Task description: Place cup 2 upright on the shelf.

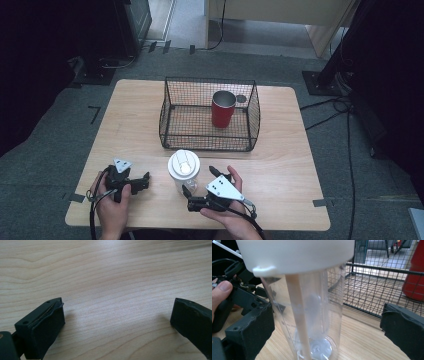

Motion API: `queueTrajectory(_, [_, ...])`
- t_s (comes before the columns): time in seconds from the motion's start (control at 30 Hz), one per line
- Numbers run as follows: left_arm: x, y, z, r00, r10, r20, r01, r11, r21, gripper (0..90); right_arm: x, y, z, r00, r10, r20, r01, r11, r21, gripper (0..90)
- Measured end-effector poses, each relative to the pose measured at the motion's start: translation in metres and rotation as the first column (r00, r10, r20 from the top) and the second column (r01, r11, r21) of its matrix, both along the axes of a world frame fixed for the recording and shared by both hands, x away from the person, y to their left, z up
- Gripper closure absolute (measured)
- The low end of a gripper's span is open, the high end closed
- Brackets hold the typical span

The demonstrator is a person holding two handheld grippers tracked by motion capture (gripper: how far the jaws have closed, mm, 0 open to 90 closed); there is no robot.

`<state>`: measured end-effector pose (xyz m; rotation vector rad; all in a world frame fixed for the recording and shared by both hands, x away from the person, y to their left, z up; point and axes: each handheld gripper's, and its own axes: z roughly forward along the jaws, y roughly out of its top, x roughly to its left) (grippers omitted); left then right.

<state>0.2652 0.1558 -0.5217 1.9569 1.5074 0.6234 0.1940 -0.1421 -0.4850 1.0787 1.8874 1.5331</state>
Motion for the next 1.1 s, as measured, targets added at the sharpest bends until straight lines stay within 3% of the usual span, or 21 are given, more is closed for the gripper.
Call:
queueTrajectory(0.67, [0.0,0.0,0.0,1.0,0.0,0.0,0.0,1.0,0.0,0.0,0.009,0.019,0.007,0.9998,0.02,0.008,-0.02,0.9994,0.03,1.5])
queueTrajectory(1.1, [0.0,0.0,0.0,1.0,0.0,0.0,0.0,1.0,0.0,0.0,0.016,0.035,0.012,0.9991,0.005,0.042,-0.006,0.9997,0.022,11.1])
